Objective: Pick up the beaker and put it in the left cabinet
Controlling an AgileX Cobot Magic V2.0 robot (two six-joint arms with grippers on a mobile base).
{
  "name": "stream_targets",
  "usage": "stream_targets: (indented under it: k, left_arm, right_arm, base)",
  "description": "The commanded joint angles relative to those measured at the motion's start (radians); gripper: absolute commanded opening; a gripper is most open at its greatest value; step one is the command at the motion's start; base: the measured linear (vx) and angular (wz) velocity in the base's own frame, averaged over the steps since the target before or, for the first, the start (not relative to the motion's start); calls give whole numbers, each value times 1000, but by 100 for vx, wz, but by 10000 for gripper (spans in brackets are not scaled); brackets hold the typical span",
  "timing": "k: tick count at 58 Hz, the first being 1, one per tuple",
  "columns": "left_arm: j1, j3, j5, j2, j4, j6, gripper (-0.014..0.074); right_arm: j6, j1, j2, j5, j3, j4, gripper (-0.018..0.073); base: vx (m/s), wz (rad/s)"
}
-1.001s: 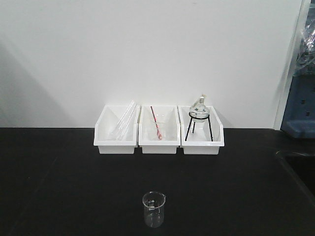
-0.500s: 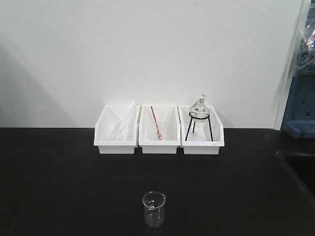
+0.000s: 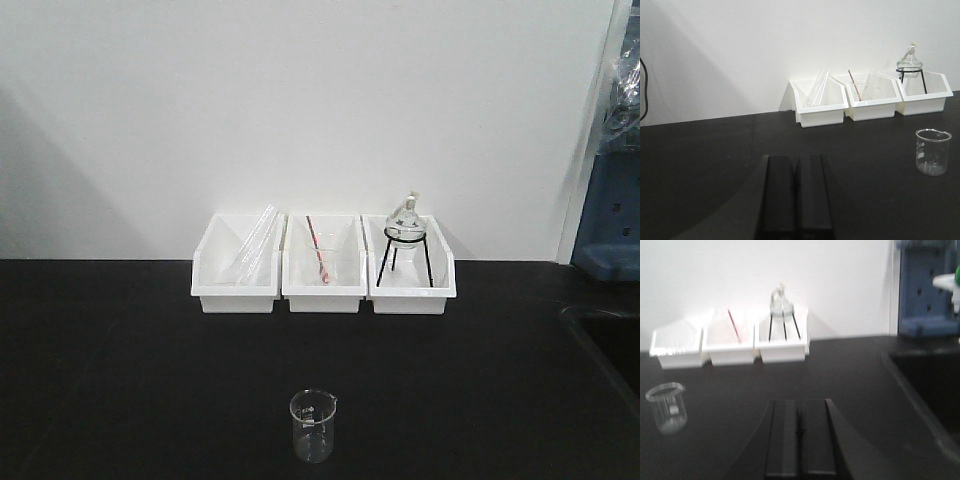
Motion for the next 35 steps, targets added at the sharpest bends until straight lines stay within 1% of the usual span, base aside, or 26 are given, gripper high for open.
stream_targets:
  k: [1, 4, 7, 17, 21, 27, 35]
  left_arm:
    - [-1, 16, -83, -19, -7, -3, 1]
    - [-1, 16, -83, -19, -7, -3, 1]
    - [-1, 16, -83, -19, -7, -3, 1]
    - [-1, 16, -83, -19, -7, -3, 1]
    - [-1, 16, -83, -19, -7, -3, 1]
    - [-1, 16, -83, -19, -7, -3, 1]
    - [-1, 16, -83, -19, -7, -3, 1]
  right_arm:
    - [-2, -4, -15, -213, 3, -5, -3]
    - [-2, -4, -15, -239, -4, 1, -2]
    - [-2, -4, -15, -237, -16, 14, -1]
    - [-2, -4, -7, -188, -85, 130, 17]
    - [-2, -4, 11, -164, -112, 157, 35]
    - [-2, -4, 69, -145, -154, 178, 76]
    - [-2, -4, 161, -150, -173, 178, 164]
  base:
    - [0, 0]
    - [0, 0]
    - [0, 0]
    - [0, 0]
    - [0, 0]
    - [0, 0]
    - [0, 0]
